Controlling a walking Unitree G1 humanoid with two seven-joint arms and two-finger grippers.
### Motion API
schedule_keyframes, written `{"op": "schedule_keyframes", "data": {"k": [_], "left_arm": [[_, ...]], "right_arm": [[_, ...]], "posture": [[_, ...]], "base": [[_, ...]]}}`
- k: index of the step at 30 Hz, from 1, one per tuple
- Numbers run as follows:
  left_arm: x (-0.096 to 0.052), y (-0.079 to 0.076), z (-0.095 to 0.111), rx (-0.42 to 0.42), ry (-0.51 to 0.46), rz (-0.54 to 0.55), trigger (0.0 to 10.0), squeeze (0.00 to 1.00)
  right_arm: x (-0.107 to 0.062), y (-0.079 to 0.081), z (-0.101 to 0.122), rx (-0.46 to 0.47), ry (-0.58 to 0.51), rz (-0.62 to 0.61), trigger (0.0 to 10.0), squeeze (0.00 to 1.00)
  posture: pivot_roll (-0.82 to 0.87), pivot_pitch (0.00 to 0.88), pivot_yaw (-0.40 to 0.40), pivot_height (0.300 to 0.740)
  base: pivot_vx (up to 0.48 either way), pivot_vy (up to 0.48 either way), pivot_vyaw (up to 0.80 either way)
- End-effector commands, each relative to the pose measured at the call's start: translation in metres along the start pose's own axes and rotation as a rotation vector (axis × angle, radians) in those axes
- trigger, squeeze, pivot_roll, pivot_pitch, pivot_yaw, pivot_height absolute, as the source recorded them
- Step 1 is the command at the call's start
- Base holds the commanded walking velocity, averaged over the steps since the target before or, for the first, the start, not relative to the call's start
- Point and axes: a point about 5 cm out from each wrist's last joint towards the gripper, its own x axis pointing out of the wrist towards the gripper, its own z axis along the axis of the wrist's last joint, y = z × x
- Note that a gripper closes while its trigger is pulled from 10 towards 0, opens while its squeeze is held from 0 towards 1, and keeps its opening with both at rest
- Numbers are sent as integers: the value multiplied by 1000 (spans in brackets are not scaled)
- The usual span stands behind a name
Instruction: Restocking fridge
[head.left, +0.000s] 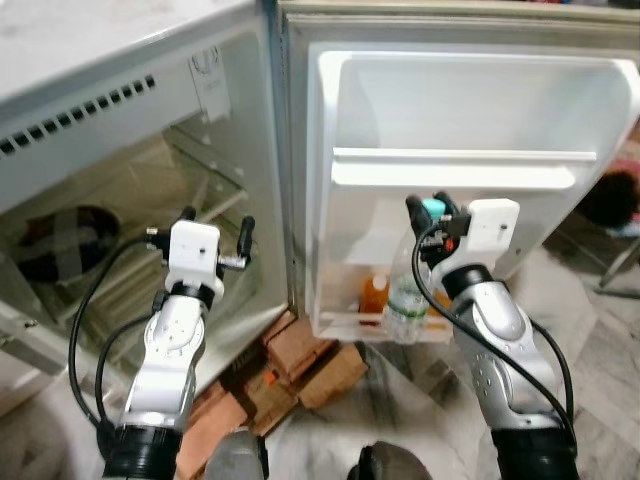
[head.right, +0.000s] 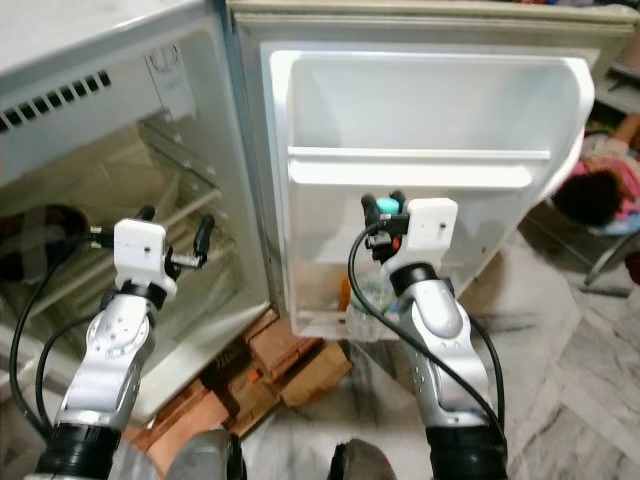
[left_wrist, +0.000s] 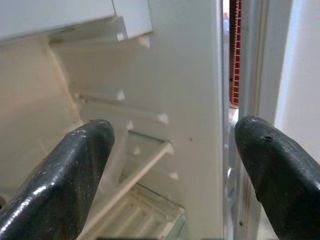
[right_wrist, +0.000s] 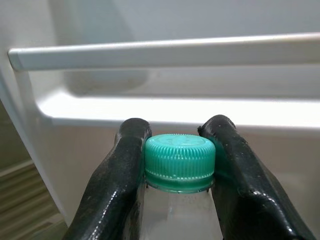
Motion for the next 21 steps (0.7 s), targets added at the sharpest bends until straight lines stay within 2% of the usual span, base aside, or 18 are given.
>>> {"op": "schedule_keyframes", "data": {"k": [1,5,10,21], "left_arm": [[0,-3,-5,8,27,-12,10000,0],[-3,-6,-6,15,28,-16,10000,0],[-5,-11,-7,10,35,-20,10000,0],[-3,-11,-7,24,38,1,10000,0]], "right_arm": [[-2,0,-4,11,30,14,10000,0],[-5,5,-10,11,56,35,10000,0],[-10,7,-17,6,100,35,10000,0],[-7,13,-21,9,130,55,10000,0]], "posture": [[-17,0,-36,740],[-17,0,-40,740],[-17,22,-43,740],[-12,27,-40,740]], "base": [[0,0,0],[0,0,0],[0,-290,0],[0,-456,0]]}}
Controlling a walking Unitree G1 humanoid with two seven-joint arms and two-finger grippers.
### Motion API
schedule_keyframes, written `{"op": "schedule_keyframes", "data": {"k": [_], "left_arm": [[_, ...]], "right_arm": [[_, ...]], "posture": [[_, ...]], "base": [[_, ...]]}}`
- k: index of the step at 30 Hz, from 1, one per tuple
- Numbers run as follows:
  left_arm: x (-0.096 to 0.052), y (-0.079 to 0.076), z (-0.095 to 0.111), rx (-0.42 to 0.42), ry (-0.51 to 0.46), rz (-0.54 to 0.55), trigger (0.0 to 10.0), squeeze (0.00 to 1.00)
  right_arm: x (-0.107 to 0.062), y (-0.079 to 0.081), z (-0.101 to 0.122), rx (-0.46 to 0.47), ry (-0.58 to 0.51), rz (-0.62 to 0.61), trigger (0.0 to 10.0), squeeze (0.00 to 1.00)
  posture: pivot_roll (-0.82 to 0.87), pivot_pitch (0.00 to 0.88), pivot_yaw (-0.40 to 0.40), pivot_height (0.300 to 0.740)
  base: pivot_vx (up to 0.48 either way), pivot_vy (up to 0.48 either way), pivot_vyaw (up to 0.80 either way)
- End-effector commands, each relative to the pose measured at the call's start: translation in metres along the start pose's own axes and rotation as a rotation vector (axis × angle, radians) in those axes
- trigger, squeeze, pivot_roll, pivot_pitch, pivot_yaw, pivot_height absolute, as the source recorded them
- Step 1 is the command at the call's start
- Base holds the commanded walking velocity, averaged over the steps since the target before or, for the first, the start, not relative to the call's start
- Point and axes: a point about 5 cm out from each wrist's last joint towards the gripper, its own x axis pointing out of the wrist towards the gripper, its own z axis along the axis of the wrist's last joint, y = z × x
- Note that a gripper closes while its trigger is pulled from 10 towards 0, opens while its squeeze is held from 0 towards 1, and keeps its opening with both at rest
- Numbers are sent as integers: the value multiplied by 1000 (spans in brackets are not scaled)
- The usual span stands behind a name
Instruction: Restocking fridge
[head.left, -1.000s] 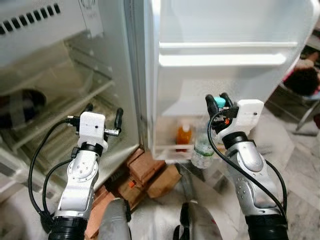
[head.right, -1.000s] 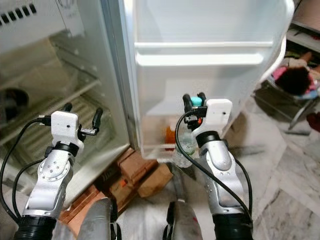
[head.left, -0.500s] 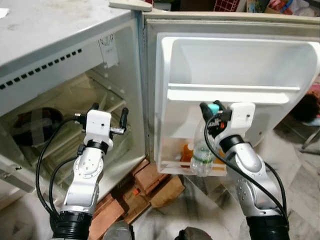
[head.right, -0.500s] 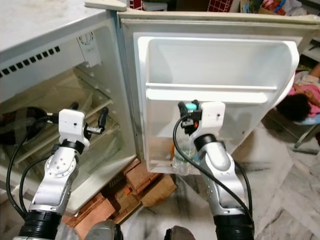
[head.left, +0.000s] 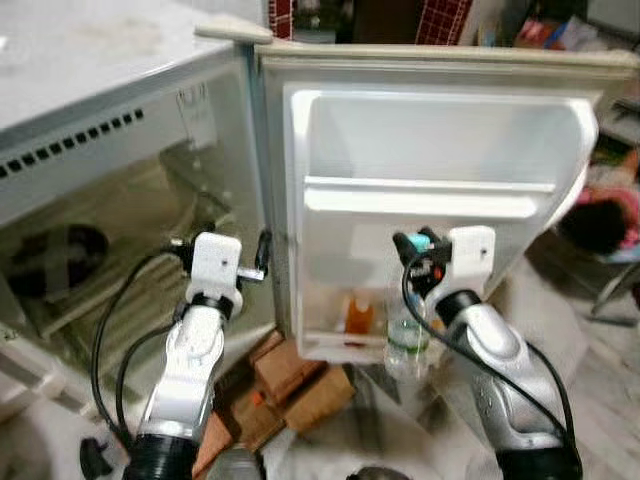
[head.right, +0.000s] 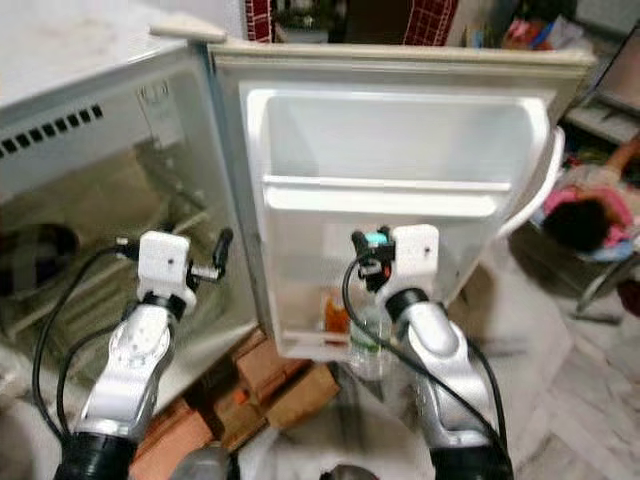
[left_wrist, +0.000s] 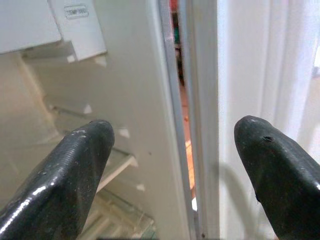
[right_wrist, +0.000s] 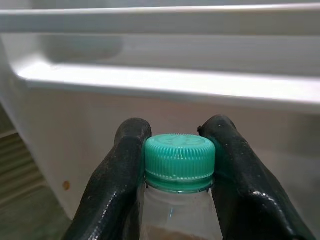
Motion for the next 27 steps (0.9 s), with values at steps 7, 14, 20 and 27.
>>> {"op": "schedule_keyframes", "data": {"k": [7,14,20,27], "left_arm": [[1,1,0,6,5,17,10000,0],[0,1,-1,4,10,24,10000,0],[2,2,-2,-6,14,38,10000,0],[4,-2,-5,-18,42,-6,10000,0]], "right_arm": [[5,7,7,-1,-23,59,10000,0],[5,19,10,-17,-51,157,10000,0],[6,20,11,-26,-63,167,10000,0],[10,20,16,-30,-97,181,10000,0]], "posture": [[-11,27,-41,740],[-11,25,-43,740],[-13,18,-44,740],[-13,10,-43,740]], "base": [[0,-436,0],[0,-42,307],[0,0,800],[0,0,800]]}}
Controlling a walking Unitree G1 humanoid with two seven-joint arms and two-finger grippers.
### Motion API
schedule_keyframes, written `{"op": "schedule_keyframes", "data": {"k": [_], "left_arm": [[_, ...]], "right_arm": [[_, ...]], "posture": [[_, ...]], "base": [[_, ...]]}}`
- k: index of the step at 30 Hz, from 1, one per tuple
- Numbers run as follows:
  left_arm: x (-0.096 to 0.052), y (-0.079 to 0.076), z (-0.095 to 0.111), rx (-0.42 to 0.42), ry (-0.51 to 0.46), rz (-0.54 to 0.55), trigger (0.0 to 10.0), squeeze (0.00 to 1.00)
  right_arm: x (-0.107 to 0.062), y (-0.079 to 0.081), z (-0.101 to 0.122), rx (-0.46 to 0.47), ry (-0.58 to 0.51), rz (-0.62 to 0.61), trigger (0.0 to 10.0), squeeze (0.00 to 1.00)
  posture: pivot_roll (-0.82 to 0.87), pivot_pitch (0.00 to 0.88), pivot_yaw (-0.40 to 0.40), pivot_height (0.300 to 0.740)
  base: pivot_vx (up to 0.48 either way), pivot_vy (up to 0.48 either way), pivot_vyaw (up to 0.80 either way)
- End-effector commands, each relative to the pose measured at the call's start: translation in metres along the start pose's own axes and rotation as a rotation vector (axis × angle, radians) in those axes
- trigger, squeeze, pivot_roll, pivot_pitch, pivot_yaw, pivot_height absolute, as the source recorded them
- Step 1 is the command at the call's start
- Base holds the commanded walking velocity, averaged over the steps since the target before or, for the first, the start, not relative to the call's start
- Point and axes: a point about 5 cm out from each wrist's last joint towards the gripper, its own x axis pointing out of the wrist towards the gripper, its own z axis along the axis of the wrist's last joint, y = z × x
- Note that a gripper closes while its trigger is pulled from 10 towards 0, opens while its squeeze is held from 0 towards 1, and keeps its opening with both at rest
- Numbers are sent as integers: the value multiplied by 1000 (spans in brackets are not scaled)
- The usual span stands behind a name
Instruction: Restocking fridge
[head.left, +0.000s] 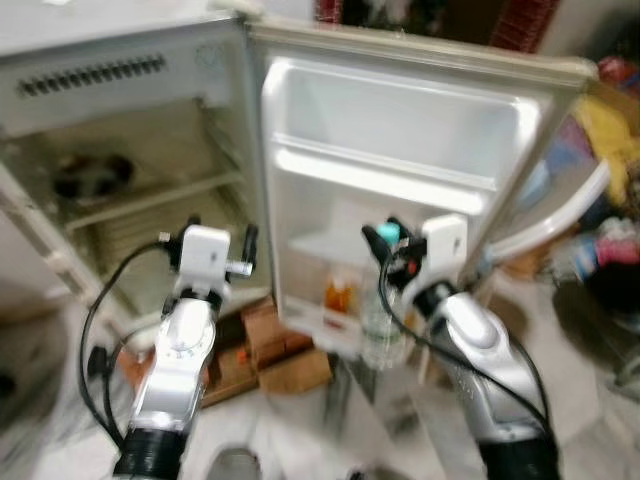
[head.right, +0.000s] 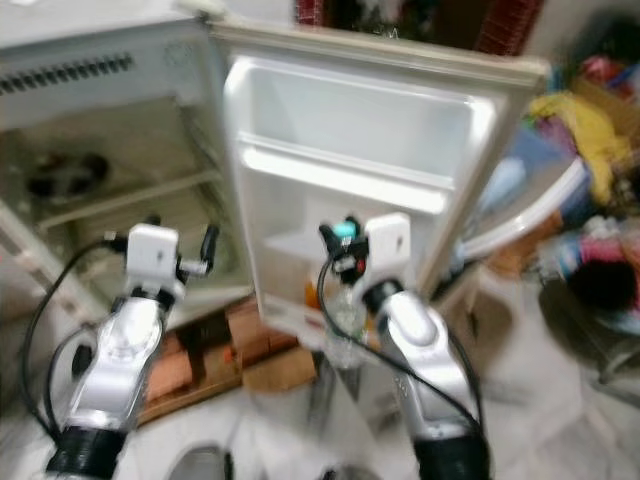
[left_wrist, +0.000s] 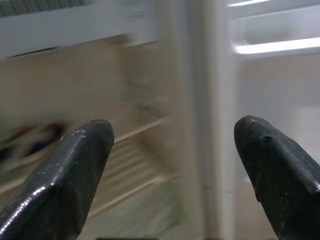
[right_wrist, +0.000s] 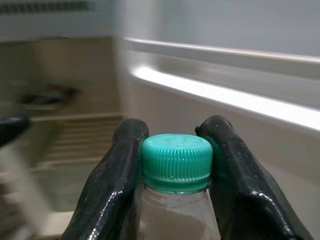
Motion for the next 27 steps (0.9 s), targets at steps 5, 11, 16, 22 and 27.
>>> {"op": "schedule_keyframes", "data": {"k": [5,11,16,22,27], "left_arm": [[-2,-5,-5,-5,38,-46,10000,0],[-5,-7,-14,13,82,-62,10000,0],[-6,-11,-13,-20,81,-106,10000,0],[-8,-31,-12,-96,87,-246,10000,0],[-12,-54,-11,-144,114,-415,10000,0]], "right_arm": [[3,1,7,-18,-45,10,10000,0],[8,4,8,-27,-68,9,10000,0],[16,1,14,-47,-107,-24,10000,0],[27,3,27,-23,-189,-69,10000,0],[38,8,40,-40,-257,-86,10000,0]], "posture": [[-7,8,-45,740],[1,7,-48,740],[-6,15,-54,740],[-15,29,-57,740],[-19,40,-59,740]], "base": [[0,0,800],[0,0,800],[0,0,800],[0,0,234],[0,0,0]]}}
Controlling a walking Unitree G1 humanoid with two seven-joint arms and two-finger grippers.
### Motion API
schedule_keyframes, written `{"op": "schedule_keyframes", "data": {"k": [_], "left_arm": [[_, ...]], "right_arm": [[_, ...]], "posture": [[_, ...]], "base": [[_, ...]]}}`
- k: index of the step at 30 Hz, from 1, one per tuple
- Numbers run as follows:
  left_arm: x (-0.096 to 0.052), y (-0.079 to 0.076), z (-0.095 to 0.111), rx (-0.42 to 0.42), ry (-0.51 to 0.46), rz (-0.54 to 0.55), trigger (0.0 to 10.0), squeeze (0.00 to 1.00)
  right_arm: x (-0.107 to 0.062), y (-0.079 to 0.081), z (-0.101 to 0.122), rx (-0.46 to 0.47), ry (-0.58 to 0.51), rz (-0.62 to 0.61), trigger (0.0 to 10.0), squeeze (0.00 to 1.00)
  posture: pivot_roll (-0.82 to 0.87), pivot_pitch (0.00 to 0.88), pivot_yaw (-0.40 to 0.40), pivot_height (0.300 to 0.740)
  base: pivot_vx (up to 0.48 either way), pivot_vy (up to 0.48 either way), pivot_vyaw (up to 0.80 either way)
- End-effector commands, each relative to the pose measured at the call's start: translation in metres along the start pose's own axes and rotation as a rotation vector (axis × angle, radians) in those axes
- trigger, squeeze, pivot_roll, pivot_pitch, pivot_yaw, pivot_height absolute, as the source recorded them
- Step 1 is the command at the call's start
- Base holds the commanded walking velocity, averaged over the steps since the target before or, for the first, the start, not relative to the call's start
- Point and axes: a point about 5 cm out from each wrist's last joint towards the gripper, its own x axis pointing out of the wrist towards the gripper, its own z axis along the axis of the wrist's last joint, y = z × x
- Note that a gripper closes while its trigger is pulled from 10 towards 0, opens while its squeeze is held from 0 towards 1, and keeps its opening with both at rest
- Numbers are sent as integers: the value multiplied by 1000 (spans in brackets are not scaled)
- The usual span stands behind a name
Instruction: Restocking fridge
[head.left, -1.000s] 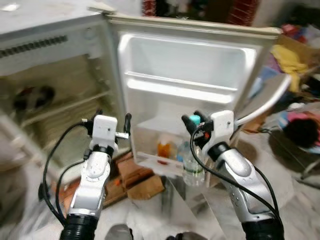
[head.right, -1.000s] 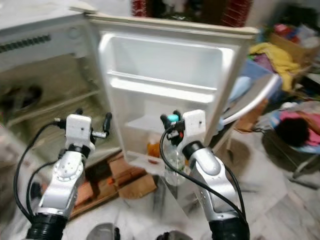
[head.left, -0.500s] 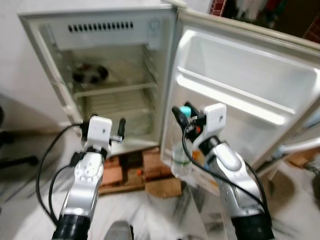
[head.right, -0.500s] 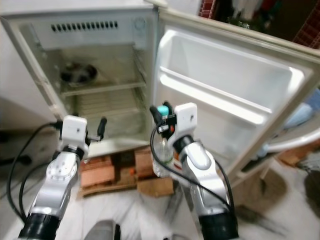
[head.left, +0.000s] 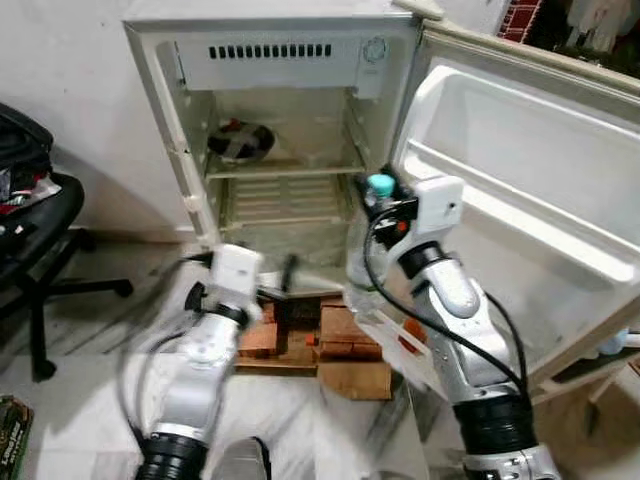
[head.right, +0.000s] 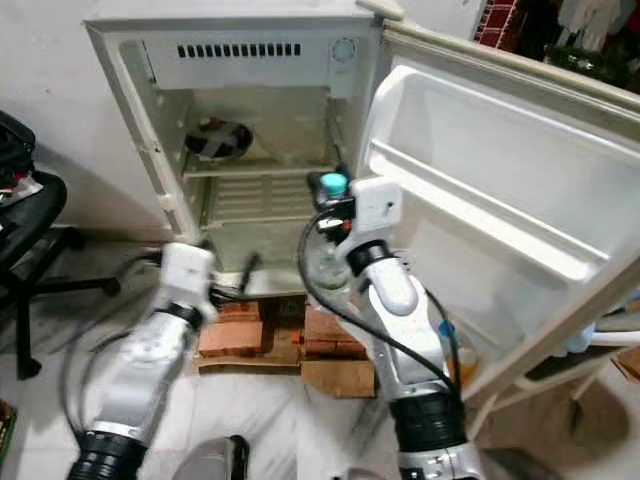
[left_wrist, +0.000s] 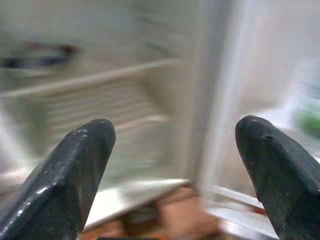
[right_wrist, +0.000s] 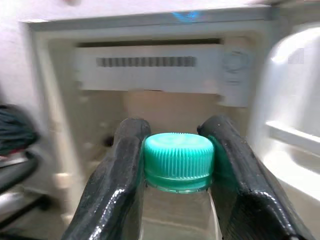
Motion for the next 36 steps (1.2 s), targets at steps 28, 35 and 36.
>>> {"op": "schedule_keyframes", "data": {"k": [28,35,36], "left_arm": [[20,4,5,41,30,-95,10000,0],[22,18,5,72,25,-26,10000,0],[23,21,6,78,21,-12,10000,0]], "right_arm": [[28,40,30,202,-97,150,10000,0],[19,35,31,218,-57,199,10000,0],[17,35,30,218,-48,210,10000,0]], "posture": [[-33,45,-52,740],[-37,42,-51,740],[-37,42,-51,740]], "base": [[0,0,0],[0,0,0],[0,0,0]]}}
